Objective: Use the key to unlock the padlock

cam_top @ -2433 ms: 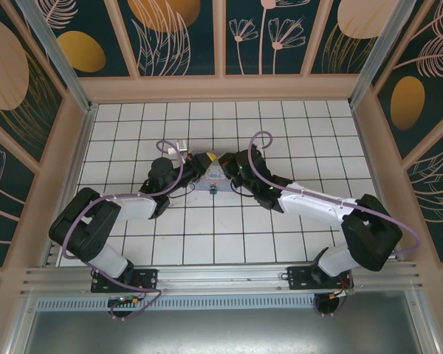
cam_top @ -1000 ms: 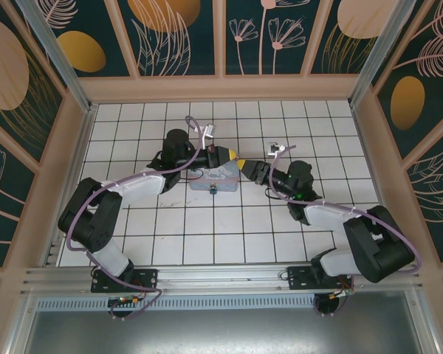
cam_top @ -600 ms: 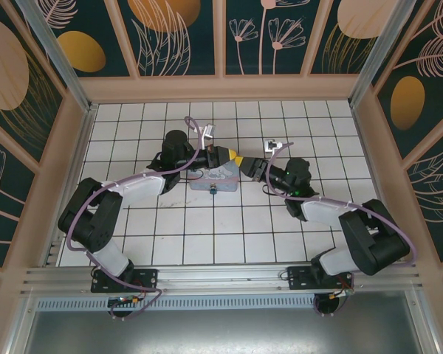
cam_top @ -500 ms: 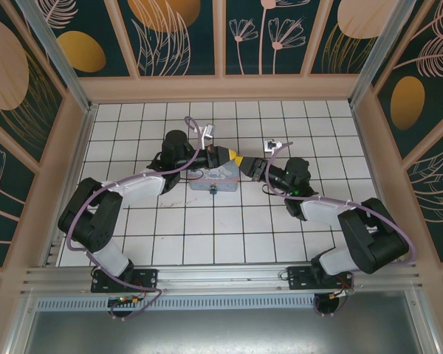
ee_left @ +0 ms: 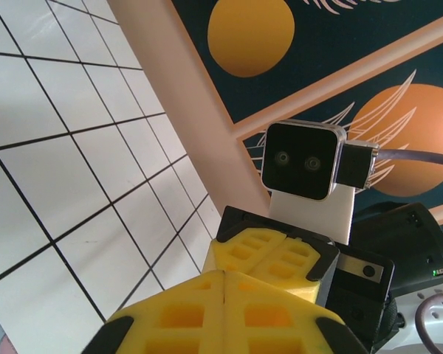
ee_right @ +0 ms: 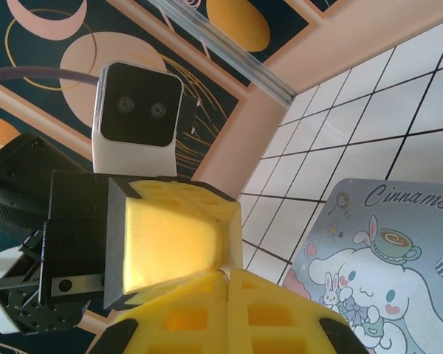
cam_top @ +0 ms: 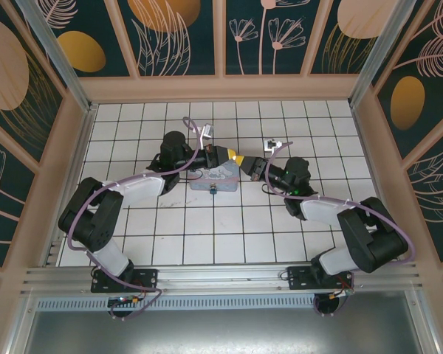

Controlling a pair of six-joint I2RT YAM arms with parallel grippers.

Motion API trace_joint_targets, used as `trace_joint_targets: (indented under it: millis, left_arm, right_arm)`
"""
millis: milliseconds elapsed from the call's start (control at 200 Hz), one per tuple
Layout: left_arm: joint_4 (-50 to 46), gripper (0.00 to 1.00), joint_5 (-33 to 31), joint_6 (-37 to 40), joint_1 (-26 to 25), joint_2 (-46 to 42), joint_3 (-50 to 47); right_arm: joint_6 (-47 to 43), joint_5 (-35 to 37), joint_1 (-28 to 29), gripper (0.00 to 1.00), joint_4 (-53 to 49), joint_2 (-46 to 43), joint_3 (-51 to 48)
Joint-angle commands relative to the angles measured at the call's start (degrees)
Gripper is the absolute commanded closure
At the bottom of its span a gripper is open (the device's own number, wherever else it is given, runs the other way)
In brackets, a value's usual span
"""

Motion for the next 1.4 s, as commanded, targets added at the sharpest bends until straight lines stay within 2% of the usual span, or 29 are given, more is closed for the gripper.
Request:
trace_joint_targets:
  millis: [0,60,90,195,265,485,626,731,986,1396]
  left_arm:
    - [2.5,0.71,-2.3,-3.0,0.0,-0.1,-1.3]
    - [1.4,0.49,-4.4,-3.8,0.0,-1.0,-1.7]
    - [0.3,0.42,-5.8,-4.1,0.0,-1.5,-1.7]
    - [-1.2,0.28,-8.7,-5.8,0.2,-3.7,-2.5]
    - [-1.6,0.22,-10.0,-7.0,0.2,-5.4,-3.5]
    - [-5.4,0.21,-13.8,-15.0,0.4,-8.8,-5.5]
    - [-2.5,0.24,-14.2,-23.5,0.4,-9.0,-8.1]
    - [-3.3,0.27,-15.6,-27.0,0.4,-9.7,-9.3]
    - [-4.4,0.31,-19.4,-30.7,0.4,-11.9,-10.5]
    - [-1.9,0.37,-19.7,-33.2,0.3,-10.9,-10.8]
  right_arm:
    - [-1.5,3.3,1.7,1.00,-1.8,-2.7,1.6]
    - [-2.9,5.7,2.5,1.00,-4.6,-4.1,1.6]
    - [-3.6,7.1,2.9,1.00,-6.9,-4.7,1.7]
    - [-6.1,12.6,4.6,1.00,-12.2,-6.9,1.7]
    - [-8.0,16.4,5.9,1.00,-15.5,-8.1,1.9]
    - [-16.1,34.5,13.2,1.00,-26.2,-9.5,5.4]
    - [-19.7,44.3,16.7,1.00,-26.7,-9.1,6.0]
    - [-22.8,49.8,19.1,1.00,-25.5,-9.0,5.9]
    - [-29.2,51.3,22.8,1.00,-23.0,-6.9,7.5]
    - [-30.2,50.6,25.3,1.00,-22.6,-1.3,11.9]
